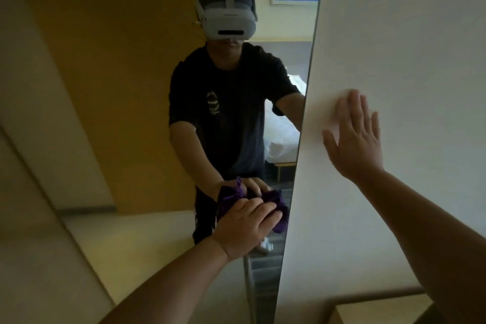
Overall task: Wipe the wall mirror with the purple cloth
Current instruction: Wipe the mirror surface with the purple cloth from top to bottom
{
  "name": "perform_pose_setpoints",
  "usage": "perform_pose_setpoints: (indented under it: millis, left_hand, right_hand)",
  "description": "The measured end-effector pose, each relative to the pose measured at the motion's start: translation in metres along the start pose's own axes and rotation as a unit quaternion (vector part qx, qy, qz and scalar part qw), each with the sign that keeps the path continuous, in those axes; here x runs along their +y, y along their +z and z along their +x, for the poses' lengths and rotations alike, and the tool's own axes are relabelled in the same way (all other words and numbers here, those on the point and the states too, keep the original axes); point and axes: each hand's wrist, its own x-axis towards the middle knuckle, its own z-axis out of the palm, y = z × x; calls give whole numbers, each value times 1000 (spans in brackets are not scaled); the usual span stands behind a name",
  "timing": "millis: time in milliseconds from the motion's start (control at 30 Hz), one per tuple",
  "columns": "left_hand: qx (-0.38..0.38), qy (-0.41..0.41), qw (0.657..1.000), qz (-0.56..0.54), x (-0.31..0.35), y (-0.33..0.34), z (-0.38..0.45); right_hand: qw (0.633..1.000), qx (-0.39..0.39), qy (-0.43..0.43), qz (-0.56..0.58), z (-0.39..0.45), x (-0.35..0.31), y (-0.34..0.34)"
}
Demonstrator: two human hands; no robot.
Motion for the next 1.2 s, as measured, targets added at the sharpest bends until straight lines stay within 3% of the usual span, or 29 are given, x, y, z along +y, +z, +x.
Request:
perform_pose_setpoints:
  millis: [233,500,700,833,1033,1200]
  left_hand:
    - [35,-52,998,31,-72,-77,-62]
    - [50,-59,995,60,-123,-127,-150]
    - [60,-90,991,78,-137,-129,-178]
    - [107,-108,984,91,-145,-126,-185]
    - [194,-107,963,151,-161,-89,-210]
    - [247,-132,935,217,-164,-63,-241]
  right_hand:
    - [999,19,9,31,-37,-75,-24]
    - [994,34,-73,75,-70,-189,-21]
    - [988,21,-134,78,-75,-233,-3]
    - [982,26,-164,92,-83,-247,21]
    - [967,118,-215,75,-127,-261,87]
    - [960,179,-209,49,-156,-263,143]
